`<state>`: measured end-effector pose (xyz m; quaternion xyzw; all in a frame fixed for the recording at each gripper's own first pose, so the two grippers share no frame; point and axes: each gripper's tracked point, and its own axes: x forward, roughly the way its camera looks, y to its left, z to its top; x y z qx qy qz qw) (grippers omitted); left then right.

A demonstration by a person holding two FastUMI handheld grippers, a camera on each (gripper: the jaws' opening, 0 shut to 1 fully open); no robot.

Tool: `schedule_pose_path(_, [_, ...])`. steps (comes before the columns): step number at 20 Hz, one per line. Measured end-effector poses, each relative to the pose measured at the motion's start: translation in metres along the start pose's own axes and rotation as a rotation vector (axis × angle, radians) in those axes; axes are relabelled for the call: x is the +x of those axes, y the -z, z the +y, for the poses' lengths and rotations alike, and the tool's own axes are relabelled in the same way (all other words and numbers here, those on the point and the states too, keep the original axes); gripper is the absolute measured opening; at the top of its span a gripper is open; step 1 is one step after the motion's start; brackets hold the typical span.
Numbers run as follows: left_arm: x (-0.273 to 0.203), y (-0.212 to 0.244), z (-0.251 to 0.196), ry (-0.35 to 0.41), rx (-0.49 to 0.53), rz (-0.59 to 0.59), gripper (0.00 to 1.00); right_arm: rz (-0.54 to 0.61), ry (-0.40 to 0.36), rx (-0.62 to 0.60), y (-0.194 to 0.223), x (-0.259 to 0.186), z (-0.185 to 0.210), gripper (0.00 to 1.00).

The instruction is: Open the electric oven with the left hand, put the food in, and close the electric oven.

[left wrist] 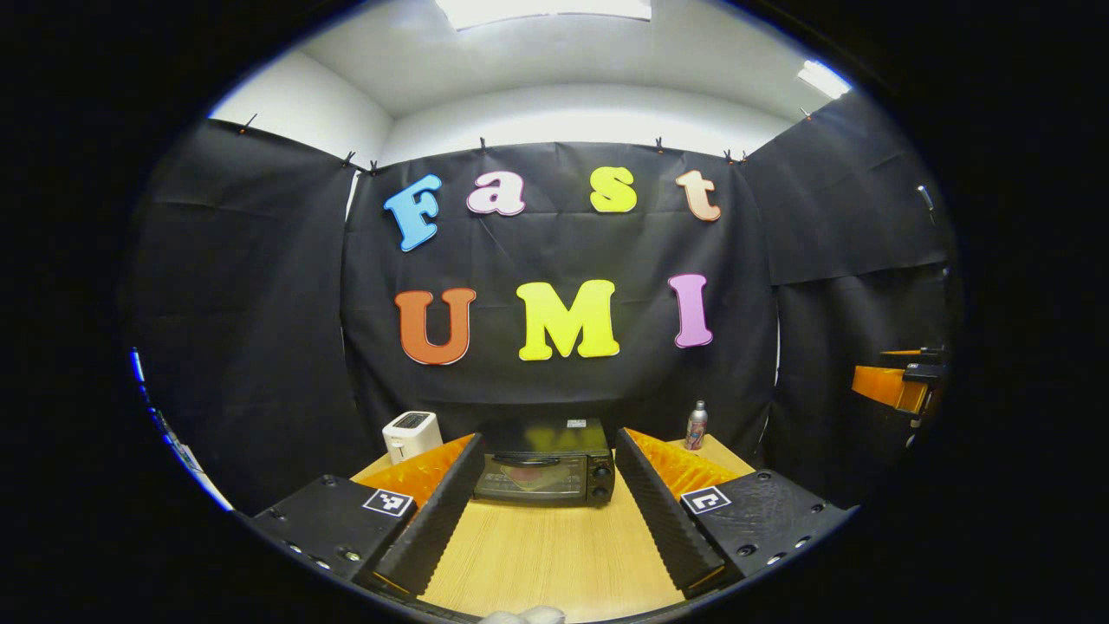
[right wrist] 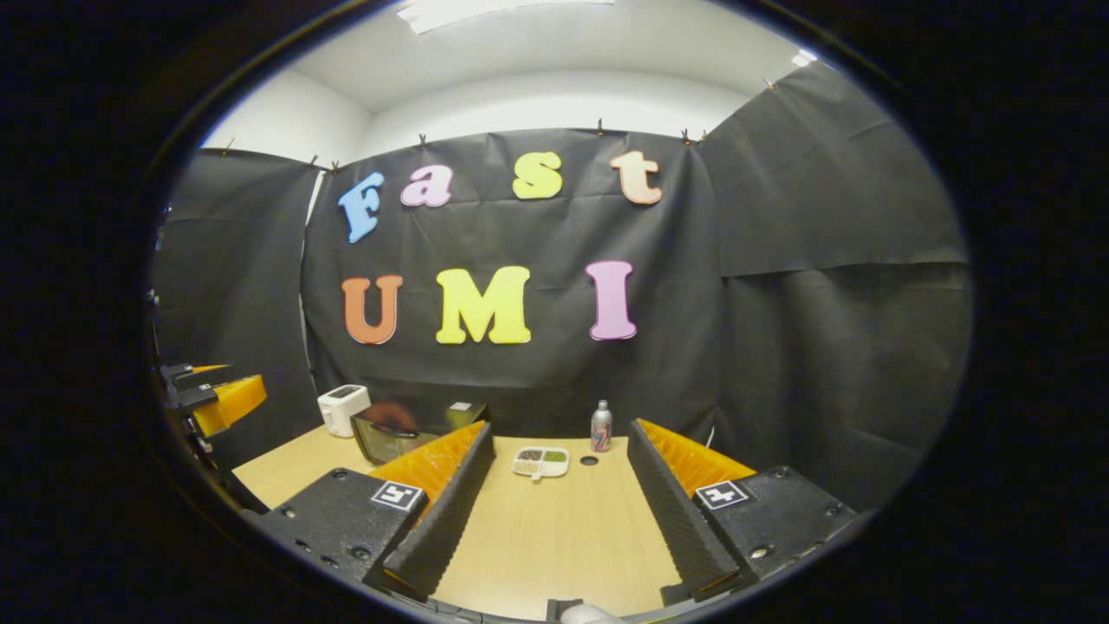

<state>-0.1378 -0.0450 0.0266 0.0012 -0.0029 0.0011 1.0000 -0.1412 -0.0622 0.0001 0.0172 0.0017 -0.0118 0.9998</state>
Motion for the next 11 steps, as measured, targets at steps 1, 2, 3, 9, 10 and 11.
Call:
schedule_pose_path(1, [0.000, 0.000, -0.001, 0.004, -0.001, 0.000, 1.00, 0.002, 0.003, 0.001, 0.001, 0.000, -0.001, 0.96])
schedule_pose_path(2, [0.000, 0.000, -0.002, 0.007, -0.003, 0.002, 0.96, 0.002, 0.004, 0.004, 0.001, 0.000, -0.002, 0.96])
schedule_pose_path(3, [0.001, 0.002, -0.002, 0.011, -0.005, 0.004, 0.96, 0.006, 0.006, 0.007, 0.002, 0.002, -0.002, 0.99])
schedule_pose_path(9, [0.009, -0.003, 0.002, 0.010, -0.003, 0.002, 0.96, 0.003, 0.000, 0.008, -0.002, 0.010, 0.004, 0.99])
schedule_pose_path(10, [0.011, -0.003, 0.003, 0.010, -0.003, 0.001, 0.96, 0.002, -0.001, 0.006, -0.001, 0.013, 0.006, 0.99])
schedule_pose_path(11, [0.013, -0.004, 0.004, 0.007, -0.002, 0.000, 0.96, 0.003, -0.003, 0.005, -0.001, 0.015, 0.007, 0.99])
